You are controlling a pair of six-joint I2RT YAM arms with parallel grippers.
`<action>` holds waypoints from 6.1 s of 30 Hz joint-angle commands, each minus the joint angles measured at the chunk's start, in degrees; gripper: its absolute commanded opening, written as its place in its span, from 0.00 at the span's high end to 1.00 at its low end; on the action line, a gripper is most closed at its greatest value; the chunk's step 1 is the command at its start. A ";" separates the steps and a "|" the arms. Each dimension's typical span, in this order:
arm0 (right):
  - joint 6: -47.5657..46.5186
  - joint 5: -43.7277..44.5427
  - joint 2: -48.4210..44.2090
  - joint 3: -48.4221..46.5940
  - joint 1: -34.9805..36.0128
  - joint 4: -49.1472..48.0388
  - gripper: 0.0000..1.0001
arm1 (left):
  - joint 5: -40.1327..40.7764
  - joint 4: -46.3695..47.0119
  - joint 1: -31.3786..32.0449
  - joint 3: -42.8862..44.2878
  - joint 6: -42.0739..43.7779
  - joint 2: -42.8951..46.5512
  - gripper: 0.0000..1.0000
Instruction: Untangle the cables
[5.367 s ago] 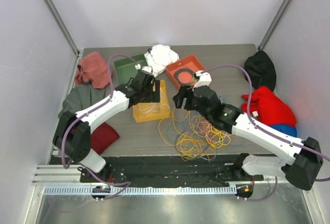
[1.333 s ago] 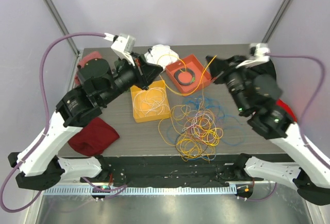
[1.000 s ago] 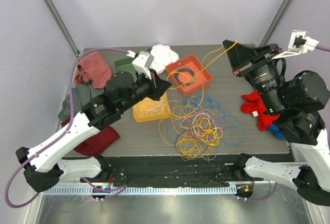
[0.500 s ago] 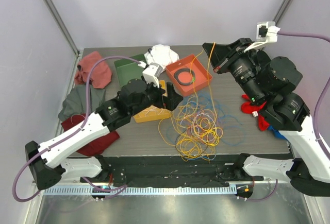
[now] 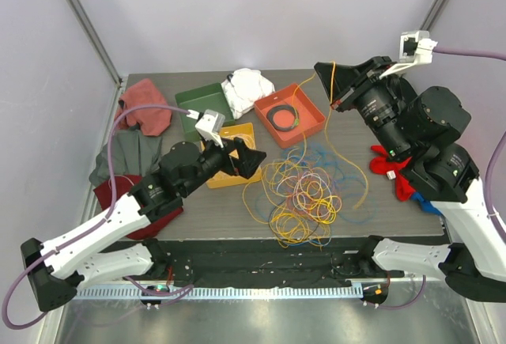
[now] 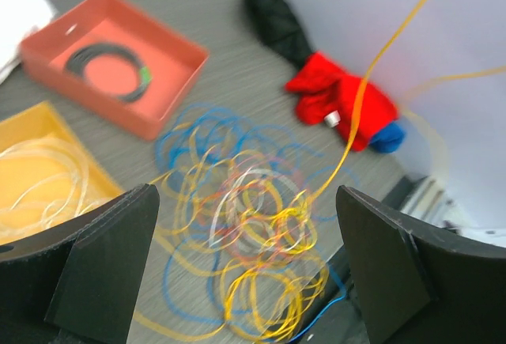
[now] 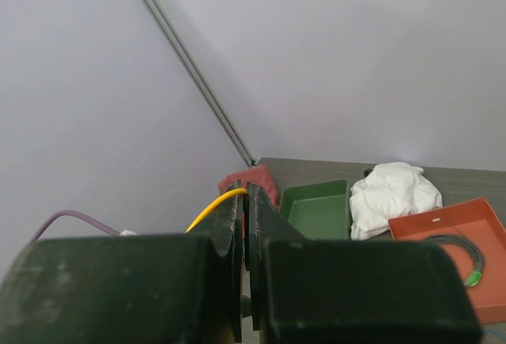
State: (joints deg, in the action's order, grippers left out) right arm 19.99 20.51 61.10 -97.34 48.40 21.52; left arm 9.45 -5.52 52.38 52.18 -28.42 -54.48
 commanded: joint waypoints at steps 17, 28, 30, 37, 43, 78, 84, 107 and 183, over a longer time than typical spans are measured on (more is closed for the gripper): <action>3.82 -1.00 0.60 8.48 0.29 -5.52 0.99 | -14.55 28.01 2.64 -1.38 7.33 -6.94 0.00; 6.82 -2.76 0.07 9.01 0.20 -6.58 0.99 | -13.41 35.57 2.64 0.99 1.71 -17.67 0.00; 6.91 -2.85 -0.10 9.10 0.20 -6.49 0.99 | -13.50 37.06 2.64 1.25 1.09 -19.08 0.00; 6.47 -1.88 -1.25 9.97 0.20 -6.58 0.99 | -17.18 39.80 2.64 0.90 0.30 -20.58 0.00; 5.41 0.14 -2.83 10.94 0.20 -6.05 0.99 | -18.42 35.49 2.64 -1.38 1.62 -17.95 0.34; 6.56 4.18 -6.69 19.91 0.20 -5.09 0.46 | -18.86 16.53 2.90 13.27 -0.85 -23.04 1.00; 7.52 8.66 -9.94 23.76 0.29 0.27 0.20 | -14.12 -1.05 1.24 21.02 0.74 -20.23 1.00; 12.97 12.98 -24.89 42.23 0.29 4.85 0.13 | -3.83 -21.55 -18.35 60.66 8.30 -30.31 1.00; 14.20 11.39 -23.57 59.37 0.20 -2.54 0.18 | 24.12 14.49 -37.79 26.56 16.91 -55.82 0.74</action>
State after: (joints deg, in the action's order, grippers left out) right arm 33.36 30.59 39.03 -38.50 48.40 20.88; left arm 28.56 5.76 14.87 78.59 -12.47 -113.91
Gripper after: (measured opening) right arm 0.827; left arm 0.201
